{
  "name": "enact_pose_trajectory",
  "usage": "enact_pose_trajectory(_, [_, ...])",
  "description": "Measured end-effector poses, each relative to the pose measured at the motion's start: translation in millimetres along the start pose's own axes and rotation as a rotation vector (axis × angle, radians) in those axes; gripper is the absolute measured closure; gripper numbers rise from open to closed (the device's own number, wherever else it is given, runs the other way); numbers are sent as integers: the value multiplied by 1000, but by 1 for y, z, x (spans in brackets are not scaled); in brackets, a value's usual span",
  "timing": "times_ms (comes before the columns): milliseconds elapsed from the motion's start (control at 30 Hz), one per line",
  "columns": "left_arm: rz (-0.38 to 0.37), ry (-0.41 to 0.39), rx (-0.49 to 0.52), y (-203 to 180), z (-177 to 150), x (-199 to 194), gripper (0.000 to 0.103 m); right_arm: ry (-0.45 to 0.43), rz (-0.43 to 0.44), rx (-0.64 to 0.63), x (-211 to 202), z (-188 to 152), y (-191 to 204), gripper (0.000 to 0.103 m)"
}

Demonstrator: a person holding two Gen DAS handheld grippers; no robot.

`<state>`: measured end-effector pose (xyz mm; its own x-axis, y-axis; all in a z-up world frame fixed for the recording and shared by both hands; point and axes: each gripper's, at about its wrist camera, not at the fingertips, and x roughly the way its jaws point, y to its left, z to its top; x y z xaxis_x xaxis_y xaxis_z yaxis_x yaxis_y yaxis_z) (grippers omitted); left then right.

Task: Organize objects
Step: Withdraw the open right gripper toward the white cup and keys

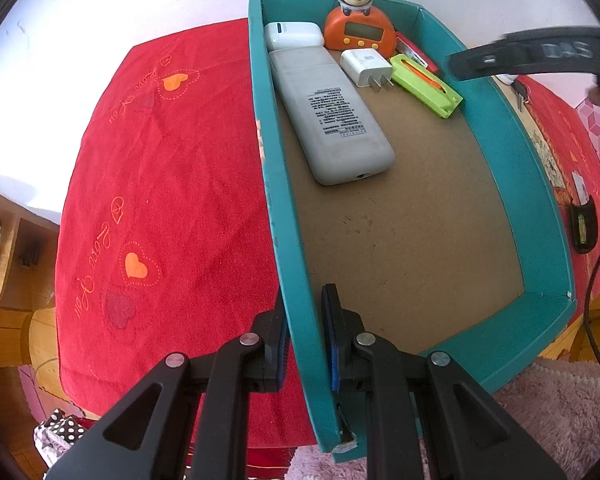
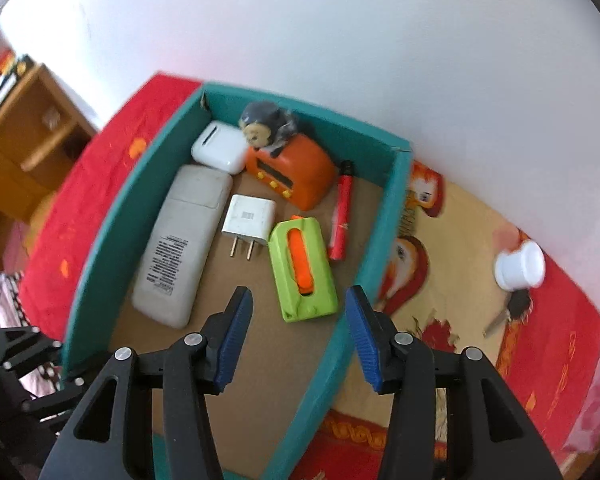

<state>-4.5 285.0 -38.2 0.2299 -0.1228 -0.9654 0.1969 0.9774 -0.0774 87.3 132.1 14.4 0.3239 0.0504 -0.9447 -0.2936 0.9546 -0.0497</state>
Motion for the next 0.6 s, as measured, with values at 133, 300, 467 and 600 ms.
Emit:
enact_pose_trajectory(133, [-7,6,-17,3,1,0,89,-71,15,76,-23,-19,-25,53])
enact_pose_trajectory(300, [-3,32,-25,7,6,3,89,-114,0,183,-44,-38,-64,53])
enact_pose_trajectory(467, [10,59,-32,4,11,6,90,-119,1,264,-48,-64,-96,53])
enact_pose_trajectory(600, [31,90,-36,-1,19,10,90,-107,7,325,-42,-80,-116,52])
